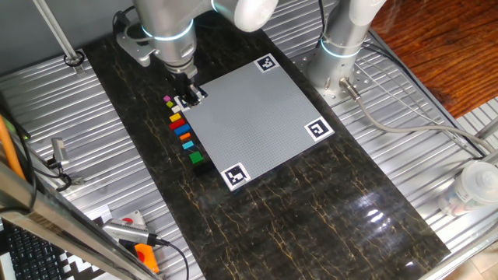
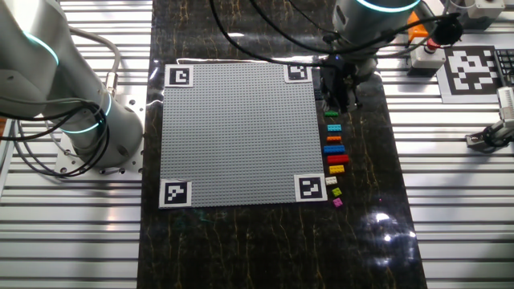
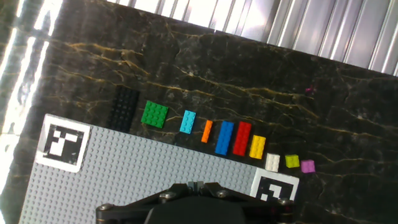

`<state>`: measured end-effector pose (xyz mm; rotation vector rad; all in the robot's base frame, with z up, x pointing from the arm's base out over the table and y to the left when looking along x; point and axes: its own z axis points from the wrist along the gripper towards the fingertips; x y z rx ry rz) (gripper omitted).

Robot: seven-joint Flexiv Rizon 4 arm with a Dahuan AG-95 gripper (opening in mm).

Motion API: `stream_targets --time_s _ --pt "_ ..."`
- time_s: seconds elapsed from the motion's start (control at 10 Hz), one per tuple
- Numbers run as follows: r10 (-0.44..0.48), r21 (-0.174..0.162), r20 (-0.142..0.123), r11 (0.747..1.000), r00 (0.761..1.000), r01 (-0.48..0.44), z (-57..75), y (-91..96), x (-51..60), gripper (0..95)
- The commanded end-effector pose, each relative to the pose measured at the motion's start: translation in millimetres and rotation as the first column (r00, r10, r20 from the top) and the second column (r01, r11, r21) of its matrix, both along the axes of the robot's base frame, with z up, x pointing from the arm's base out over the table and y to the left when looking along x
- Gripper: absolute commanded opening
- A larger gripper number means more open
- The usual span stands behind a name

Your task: Build with small Lego blocks

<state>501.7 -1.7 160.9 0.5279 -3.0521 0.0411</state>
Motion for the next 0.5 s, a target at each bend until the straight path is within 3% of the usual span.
stream_targets --time_s 0.1,0.3,0.5 --pt "0.022 0.005 0.020 1.000 1.000 -0.022 0.0 0.1 0.4 0.0" --pt "0.018 0.005 0.040 1.000 0.999 -0.019 -2.4 -13.6 0.3 0.0" --pt "0.061 0.013 0.047 0.998 0.997 -0.062 -3.9 -53.3 6.4 0.0"
